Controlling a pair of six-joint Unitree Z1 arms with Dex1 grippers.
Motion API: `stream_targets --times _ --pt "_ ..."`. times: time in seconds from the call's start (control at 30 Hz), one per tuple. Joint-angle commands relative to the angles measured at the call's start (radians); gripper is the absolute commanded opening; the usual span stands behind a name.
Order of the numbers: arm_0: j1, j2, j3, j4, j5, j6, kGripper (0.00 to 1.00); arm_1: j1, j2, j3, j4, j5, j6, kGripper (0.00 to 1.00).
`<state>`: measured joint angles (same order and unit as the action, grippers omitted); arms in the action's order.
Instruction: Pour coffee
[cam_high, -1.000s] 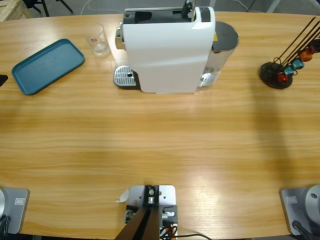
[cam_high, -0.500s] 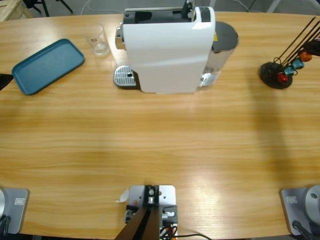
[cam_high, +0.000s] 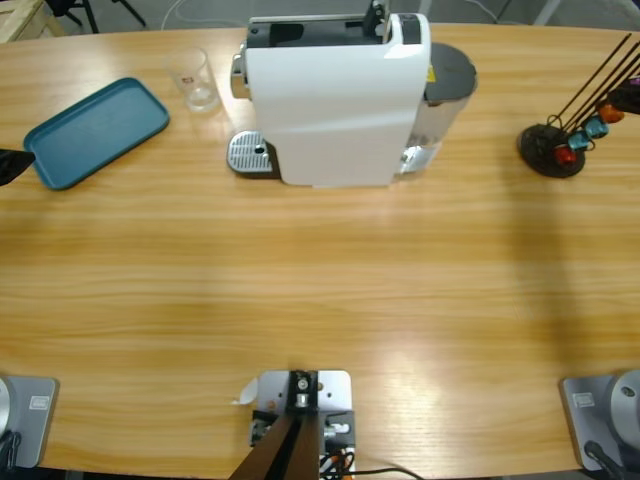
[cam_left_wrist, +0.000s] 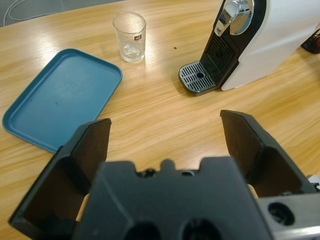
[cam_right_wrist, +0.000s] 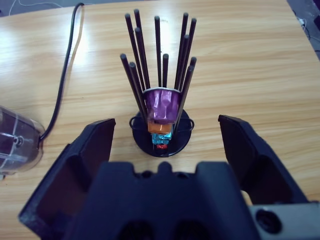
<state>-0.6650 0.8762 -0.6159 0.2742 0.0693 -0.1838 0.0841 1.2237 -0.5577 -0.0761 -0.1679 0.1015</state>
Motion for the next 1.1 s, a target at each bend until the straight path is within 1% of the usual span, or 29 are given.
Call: stream_targets --times 0.03,0.3,0.33,0.37,0.47,0.5,0.57,0.6,0.63,0.7,0.77,0.83,0.87,0.97,1.0,1.03,1.1 --pt "0.007 0.021 0.036 -0.009 -0.009 0.009 0.945 -0.015 0.071 -0.005 -0.010 -0.008 -0.013 0.860" --pt "0.007 0.026 0.036 -0.009 -0.008 0.009 0.945 -0.027 0.061 0.002 -0.028 -0.013 -0.013 0.838" --pt "0.007 0.026 0.036 -0.009 -0.008 0.010 0.945 -0.028 0.050 0.006 -0.030 -0.015 -0.013 0.784" --pt "0.007 0.026 0.036 -0.009 -0.008 0.009 0.945 -0.029 0.044 0.008 -0.032 -0.014 -0.013 0.754" --pt "0.007 0.026 0.036 -0.009 -0.008 0.010 0.945 -0.029 0.040 0.009 -0.033 -0.012 -0.017 0.699" --pt "0.007 0.026 0.036 -0.009 -0.008 0.010 0.945 -0.029 0.041 0.009 -0.033 -0.010 -0.019 0.625" --pt "0.007 0.026 0.036 -0.009 -0.008 0.009 0.943 -0.029 0.040 0.009 -0.034 -0.008 -0.025 0.559" --pt "0.007 0.026 0.036 -0.009 -0.008 0.009 0.940 -0.029 0.040 0.009 -0.034 -0.007 -0.025 0.471" --pt "0.007 0.026 0.036 -0.009 -0.008 0.009 0.936 -0.029 0.040 0.009 -0.033 -0.007 -0.025 0.454" --pt "0.007 0.026 0.036 -0.009 -0.008 0.009 0.936 -0.029 0.035 0.011 -0.033 -0.009 -0.027 0.355" --pt "0.007 0.026 0.036 -0.009 -0.007 0.009 0.933 -0.029 0.032 0.013 -0.033 -0.006 -0.031 0.338" --pt "0.007 0.026 0.036 -0.009 -0.006 0.009 0.931 -0.029 0.028 0.015 -0.033 -0.002 -0.041 0.219" --pt "0.007 0.027 0.036 -0.009 -0.006 0.009 0.931 -0.029 0.026 0.016 -0.034 -0.002 -0.042 0.215" --pt "0.007 0.028 0.036 -0.009 -0.006 0.009 0.931 -0.029 0.028 0.016 -0.033 -0.001 -0.042 0.089" --pt "0.007 0.029 0.036 -0.009 -0.006 0.009 0.931 -0.029 0.029 0.016 -0.034 0.000 -0.042 0.016" --pt "0.007 0.029 0.036 -0.009 -0.006 0.009 0.931 -0.029 0.030 0.016 -0.034 0.001 -0.042 0.000" --pt "0.007 0.029 0.036 -0.009 -0.006 0.008 0.930 -0.029 0.029 0.016 -0.034 0.002 -0.042 0.000"
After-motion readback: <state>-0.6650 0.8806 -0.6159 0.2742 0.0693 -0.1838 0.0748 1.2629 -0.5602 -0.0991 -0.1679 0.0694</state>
